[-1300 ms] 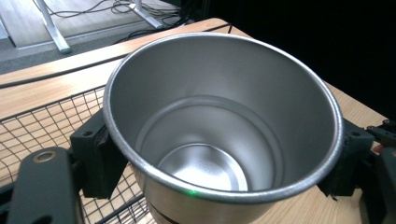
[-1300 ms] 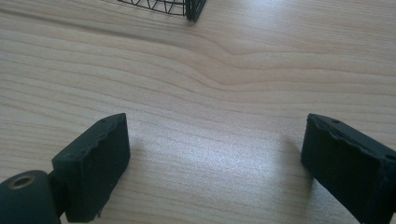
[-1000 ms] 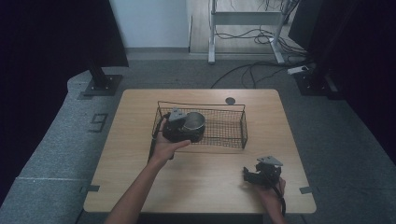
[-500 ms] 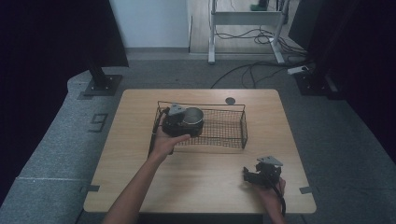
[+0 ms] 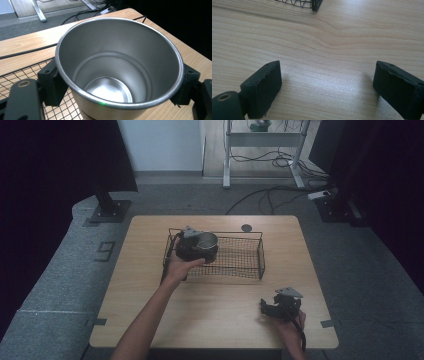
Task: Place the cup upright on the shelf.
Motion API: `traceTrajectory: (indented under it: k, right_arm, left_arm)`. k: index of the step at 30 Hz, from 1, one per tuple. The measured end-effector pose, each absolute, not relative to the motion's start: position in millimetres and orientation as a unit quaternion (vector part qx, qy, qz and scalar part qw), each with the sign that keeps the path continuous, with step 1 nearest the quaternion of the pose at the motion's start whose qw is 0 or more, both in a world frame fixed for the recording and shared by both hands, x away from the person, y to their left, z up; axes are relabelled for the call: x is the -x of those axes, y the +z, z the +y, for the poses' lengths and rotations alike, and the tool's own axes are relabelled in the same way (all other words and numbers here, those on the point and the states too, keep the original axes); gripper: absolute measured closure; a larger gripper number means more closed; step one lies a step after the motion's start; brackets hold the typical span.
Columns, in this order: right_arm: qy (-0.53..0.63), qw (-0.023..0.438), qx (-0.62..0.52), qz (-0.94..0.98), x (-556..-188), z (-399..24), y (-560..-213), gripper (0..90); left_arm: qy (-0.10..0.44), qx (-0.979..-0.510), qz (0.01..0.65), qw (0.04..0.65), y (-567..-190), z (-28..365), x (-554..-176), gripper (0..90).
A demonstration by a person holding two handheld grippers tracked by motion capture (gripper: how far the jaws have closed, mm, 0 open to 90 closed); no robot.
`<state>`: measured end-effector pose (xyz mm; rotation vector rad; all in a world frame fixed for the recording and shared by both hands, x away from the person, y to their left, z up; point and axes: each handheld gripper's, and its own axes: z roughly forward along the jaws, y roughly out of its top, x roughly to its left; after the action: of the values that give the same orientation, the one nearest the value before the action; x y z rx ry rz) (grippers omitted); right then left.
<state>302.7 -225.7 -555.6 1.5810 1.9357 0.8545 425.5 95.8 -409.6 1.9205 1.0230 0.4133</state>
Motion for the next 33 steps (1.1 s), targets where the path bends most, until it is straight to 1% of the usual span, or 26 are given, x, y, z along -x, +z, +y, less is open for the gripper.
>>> traceTrajectory:
  k: [18,33]
  right_arm:
    - [0.313,0.248,-0.58,0.71,-302.6,-225.9,-555.6,8.3]
    - [0.313,0.247,-0.58,0.71,-302.4,-225.7,-555.4,8.6]
  left_arm:
    - [0.165,-0.778,0.423,0.434,-419.6,81.7,-443.3,18.4]
    - [0.156,-0.786,0.437,0.409,-447.1,73.6,-456.5,18.3]
